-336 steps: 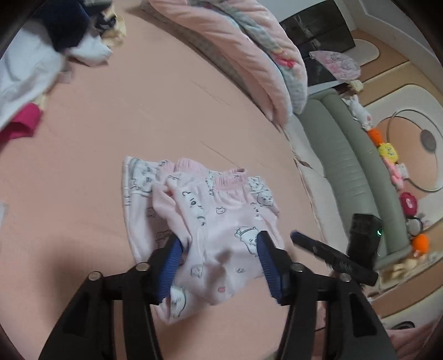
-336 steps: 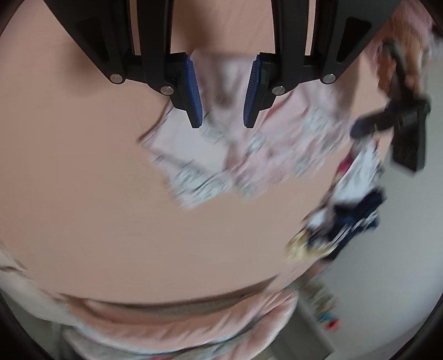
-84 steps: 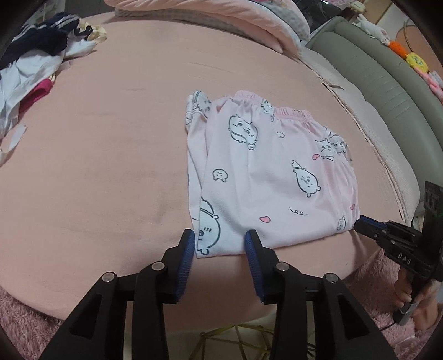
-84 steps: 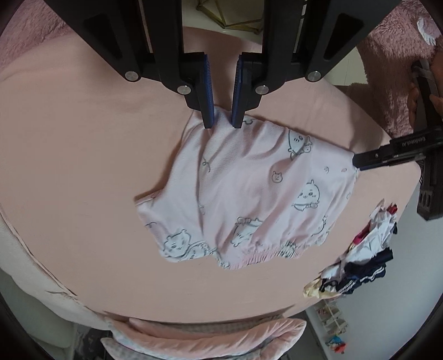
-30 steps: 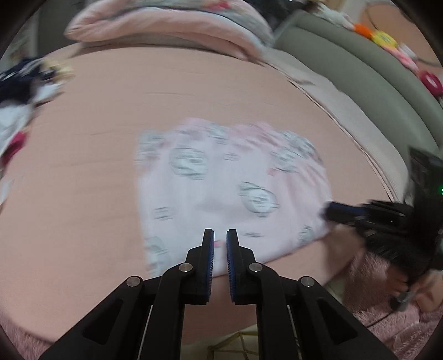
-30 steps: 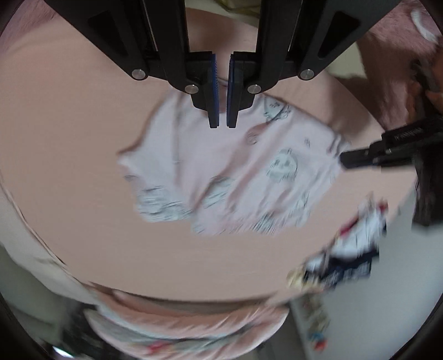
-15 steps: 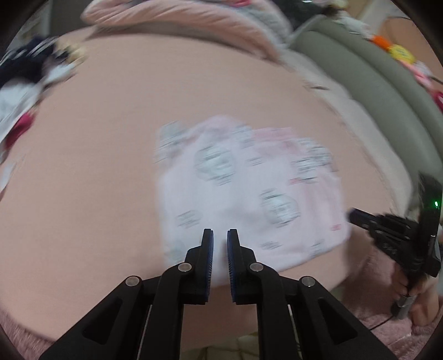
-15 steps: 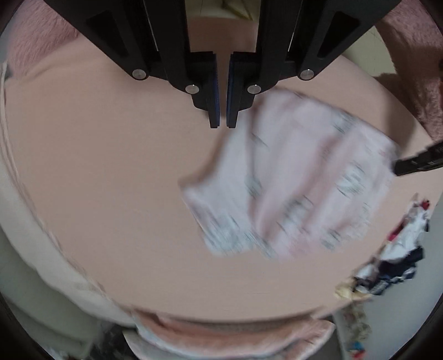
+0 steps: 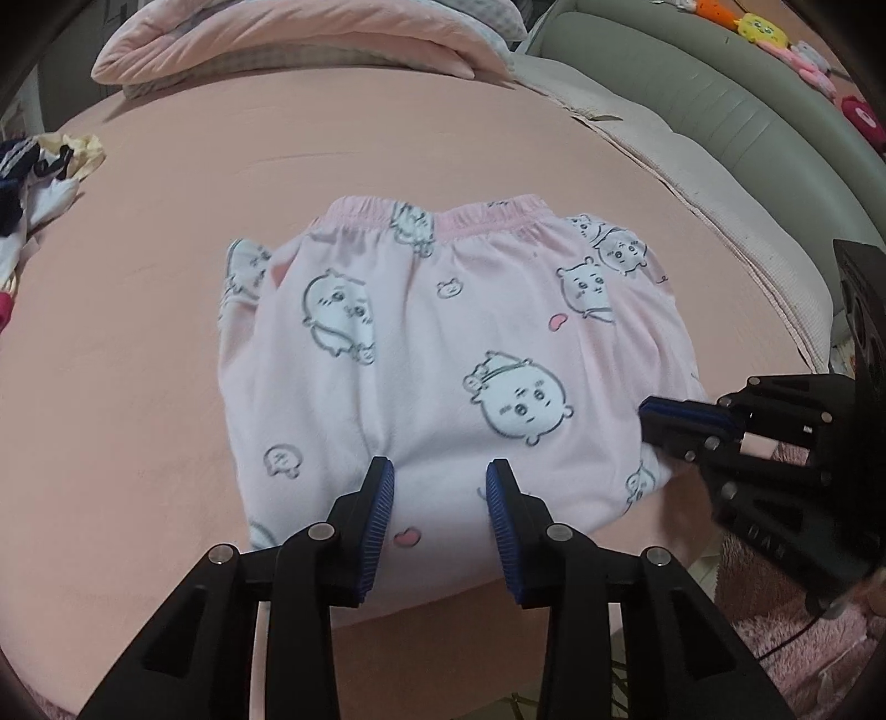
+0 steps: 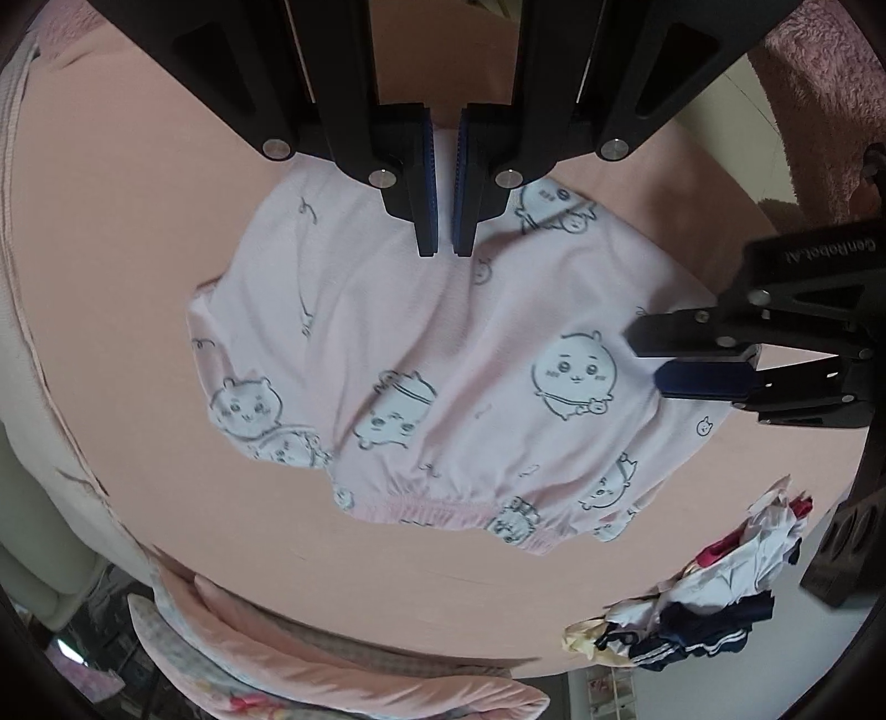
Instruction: Fold clothes
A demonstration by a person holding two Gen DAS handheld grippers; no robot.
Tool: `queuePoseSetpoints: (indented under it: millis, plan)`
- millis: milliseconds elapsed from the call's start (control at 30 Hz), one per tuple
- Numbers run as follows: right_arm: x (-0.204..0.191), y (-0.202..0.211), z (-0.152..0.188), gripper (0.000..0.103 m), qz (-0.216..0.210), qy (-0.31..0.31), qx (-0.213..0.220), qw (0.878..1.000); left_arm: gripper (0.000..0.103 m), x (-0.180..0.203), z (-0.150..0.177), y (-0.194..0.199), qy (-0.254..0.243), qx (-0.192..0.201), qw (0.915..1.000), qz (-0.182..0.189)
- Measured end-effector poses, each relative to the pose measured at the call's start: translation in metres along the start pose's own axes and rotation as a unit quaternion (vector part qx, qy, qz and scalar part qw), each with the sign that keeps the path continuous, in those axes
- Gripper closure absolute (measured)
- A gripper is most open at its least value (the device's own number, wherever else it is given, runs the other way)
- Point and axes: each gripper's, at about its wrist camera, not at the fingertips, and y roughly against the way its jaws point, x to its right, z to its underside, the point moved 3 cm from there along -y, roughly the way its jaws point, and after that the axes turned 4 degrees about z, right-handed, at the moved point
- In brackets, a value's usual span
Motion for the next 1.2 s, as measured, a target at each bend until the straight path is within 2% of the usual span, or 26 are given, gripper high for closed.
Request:
queuePoseSetpoints:
  millis: [100,233,333,400,467,533,633,700,733,833,900,933,967,1067,1200]
  plan:
    - [0.007,0.003,0.008,0.099,-0.005,-0.011,-0.004,1.000,0.071,-0.011,0.001,0.011,0.017,0.004,0.9998,-0.006]
    - [0.013,0.012,0.014,0.099,-0.009,-0.032,-0.008,0.999,0.071,-0.027,-0.003,0.030,0.049,0.041,0.9974,-0.033]
    - [0.017,0.029,0.003,0.099,-0.020,-0.056,0.028,0.998,0.071,-0.014,-0.008,0.030,0.025,0.056,0.9981,-0.013]
    - [0.017,0.037,-0.003,0.098,-0.022,-0.064,0.048,0.997,0.071,-0.007,-0.008,0.017,0.010,0.040,0.9992,-0.002]
    - [0.013,0.024,0.004,0.098,0.003,-0.035,0.028,0.999,0.071,-0.006,-0.005,0.002,-0.004,0.005,0.9998,-0.017]
    - [0.021,0.010,0.024,0.098,0.021,-0.020,-0.001,1.000,0.071,-0.009,-0.004,0.001,-0.007,0.006,0.9998,-0.020]
    - [0.042,0.015,0.048,0.099,0.036,-0.037,0.003,0.999,0.071,-0.031,-0.001,0.012,0.030,0.013,0.9980,-0.054]
    - [0.059,0.018,0.058,0.085,0.086,-0.055,-0.016,0.995,0.071,-0.035,0.000,0.013,0.037,0.019,0.9973,-0.061]
    - [0.067,0.020,0.062,0.082,0.086,-0.073,-0.020,0.993,0.071,-0.033,-0.001,0.013,0.034,0.021,0.9975,-0.057]
    - [0.085,0.027,0.068,0.081,-0.010,-0.168,-0.011,0.986,0.071,-0.027,-0.002,0.011,0.028,0.027,0.9981,-0.047]
    - [0.090,0.028,0.072,0.068,-0.093,-0.220,-0.015,0.971,0.071,-0.024,-0.003,0.010,0.023,0.031,0.9984,-0.040]
    - [0.089,0.028,0.075,0.059,-0.113,-0.230,-0.019,0.966,0.071,-0.022,-0.003,0.010,0.021,0.033,0.9986,-0.037]
    - [0.088,0.027,0.075,0.058,-0.118,-0.236,-0.023,0.964,0.071,-0.020,-0.003,0.009,0.019,0.035,0.9987,-0.033]
    - [0.088,0.017,0.074,0.058,-0.084,-0.243,-0.028,0.966,0.071,-0.015,-0.004,0.008,0.013,0.041,0.9988,-0.023]
    - [0.106,0.015,0.079,0.057,-0.130,-0.319,-0.007,0.939,0.071,-0.017,-0.002,0.011,0.024,0.048,0.9984,-0.014]
